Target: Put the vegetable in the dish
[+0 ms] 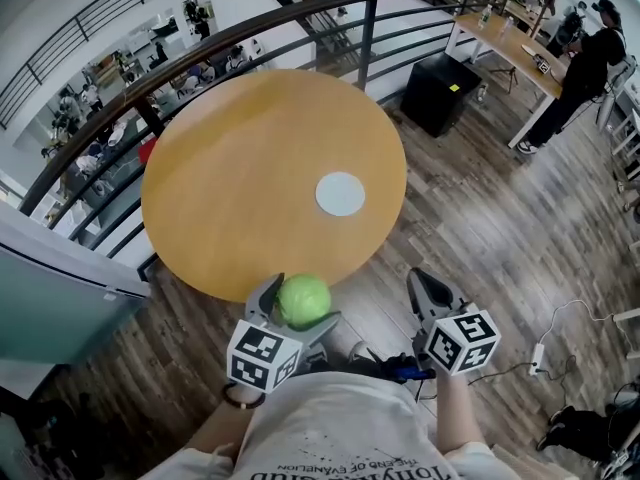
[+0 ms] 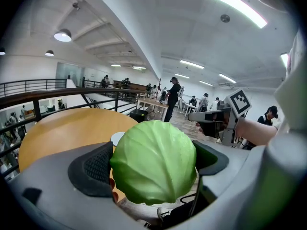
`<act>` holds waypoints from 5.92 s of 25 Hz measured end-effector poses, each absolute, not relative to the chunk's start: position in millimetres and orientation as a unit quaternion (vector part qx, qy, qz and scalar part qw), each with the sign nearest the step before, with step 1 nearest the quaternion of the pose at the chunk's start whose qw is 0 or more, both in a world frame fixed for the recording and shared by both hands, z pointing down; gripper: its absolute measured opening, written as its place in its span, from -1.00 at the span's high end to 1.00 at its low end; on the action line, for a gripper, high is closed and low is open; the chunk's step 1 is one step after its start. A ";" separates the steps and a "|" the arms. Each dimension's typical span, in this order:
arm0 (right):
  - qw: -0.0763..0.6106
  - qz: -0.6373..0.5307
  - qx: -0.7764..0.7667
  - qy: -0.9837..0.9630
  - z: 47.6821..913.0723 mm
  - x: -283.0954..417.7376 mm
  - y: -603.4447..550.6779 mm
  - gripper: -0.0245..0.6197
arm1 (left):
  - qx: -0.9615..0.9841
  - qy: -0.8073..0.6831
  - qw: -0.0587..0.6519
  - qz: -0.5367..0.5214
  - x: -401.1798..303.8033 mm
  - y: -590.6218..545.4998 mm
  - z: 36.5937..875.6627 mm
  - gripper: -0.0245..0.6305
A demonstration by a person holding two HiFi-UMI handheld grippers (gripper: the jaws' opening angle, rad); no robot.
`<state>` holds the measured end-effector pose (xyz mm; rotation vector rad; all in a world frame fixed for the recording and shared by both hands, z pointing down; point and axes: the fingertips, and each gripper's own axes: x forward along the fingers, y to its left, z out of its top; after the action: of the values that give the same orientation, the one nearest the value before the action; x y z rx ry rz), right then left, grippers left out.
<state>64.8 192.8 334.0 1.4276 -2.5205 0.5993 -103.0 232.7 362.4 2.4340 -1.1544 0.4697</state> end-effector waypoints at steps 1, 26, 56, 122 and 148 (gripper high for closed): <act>0.089 0.201 0.484 -0.847 332.7 63.6 194.4 0.85 | 0.873 -0.411 0.201 0.169 -105.3 234.6 362.6 -0.62; 0.079 0.227 0.481 -0.843 352.5 102.3 88.5 0.85 | 0.868 -0.412 0.213 0.174 -75.6 131.0 371.2 -0.62; 0.106 0.259 0.437 -0.855 372.2 112.5 -69.3 0.85 | 0.842 -0.441 0.213 0.227 -64.2 -24.1 379.1 -0.62; 0.126 0.360 0.435 -0.816 519.6 92.4 -123.5 0.85 | 0.805 -0.344 0.244 0.417 -33.4 -143.2 623.3 -0.62; 0.122 0.374 0.426 -0.815 530.1 95.2 -122.8 0.85 | 0.792 -0.315 0.241 0.464 -25.3 -140.7 650.2 -0.62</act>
<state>95.2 -122.8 530.1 1.2430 -2.3774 1.0921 -25.3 -140.7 650.2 2.1655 -0.8623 1.2701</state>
